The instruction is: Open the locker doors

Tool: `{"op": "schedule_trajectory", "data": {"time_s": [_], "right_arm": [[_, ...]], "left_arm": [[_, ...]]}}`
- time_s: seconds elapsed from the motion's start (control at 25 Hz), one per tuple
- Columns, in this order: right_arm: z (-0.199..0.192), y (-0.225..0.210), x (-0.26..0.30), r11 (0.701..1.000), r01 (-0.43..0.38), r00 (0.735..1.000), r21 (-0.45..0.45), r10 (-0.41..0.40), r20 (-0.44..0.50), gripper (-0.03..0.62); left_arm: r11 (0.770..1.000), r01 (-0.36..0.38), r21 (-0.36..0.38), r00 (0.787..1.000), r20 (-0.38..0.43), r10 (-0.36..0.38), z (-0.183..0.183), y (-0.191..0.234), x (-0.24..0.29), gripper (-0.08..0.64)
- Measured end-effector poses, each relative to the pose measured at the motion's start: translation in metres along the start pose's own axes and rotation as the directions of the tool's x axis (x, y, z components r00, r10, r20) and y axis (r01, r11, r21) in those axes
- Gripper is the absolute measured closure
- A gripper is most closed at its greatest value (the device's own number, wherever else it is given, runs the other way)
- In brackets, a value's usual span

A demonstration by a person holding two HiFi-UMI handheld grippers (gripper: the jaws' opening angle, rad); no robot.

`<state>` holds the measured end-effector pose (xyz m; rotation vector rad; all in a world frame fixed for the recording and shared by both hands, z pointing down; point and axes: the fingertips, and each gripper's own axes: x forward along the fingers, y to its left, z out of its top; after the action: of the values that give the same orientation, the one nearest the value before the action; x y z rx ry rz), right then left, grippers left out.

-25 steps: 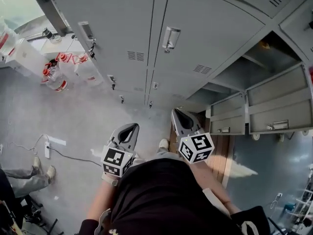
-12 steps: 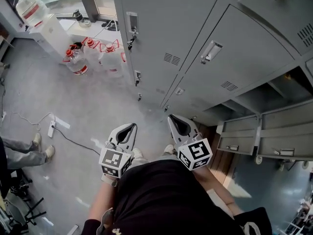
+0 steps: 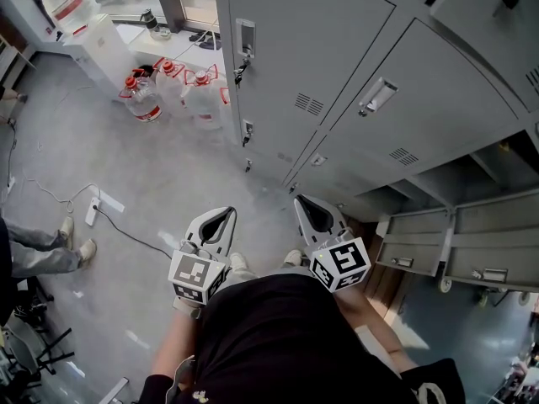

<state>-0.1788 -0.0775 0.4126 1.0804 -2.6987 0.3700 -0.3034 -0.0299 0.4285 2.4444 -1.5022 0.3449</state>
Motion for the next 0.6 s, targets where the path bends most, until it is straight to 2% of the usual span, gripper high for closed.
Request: {"op": "schedule_trajectory", "data": {"time_s": [0.6], "right_arm": [[-0.002, -0.016, -0.011, 0.998, 0.04, 0.999, 0.038, -0.04, 0.018, 0.557]], "left_arm": [[0.999, 0.037, 0.039, 0.999, 0.01, -0.038, 0.008, -0.013, 0.011, 0.541]]}}
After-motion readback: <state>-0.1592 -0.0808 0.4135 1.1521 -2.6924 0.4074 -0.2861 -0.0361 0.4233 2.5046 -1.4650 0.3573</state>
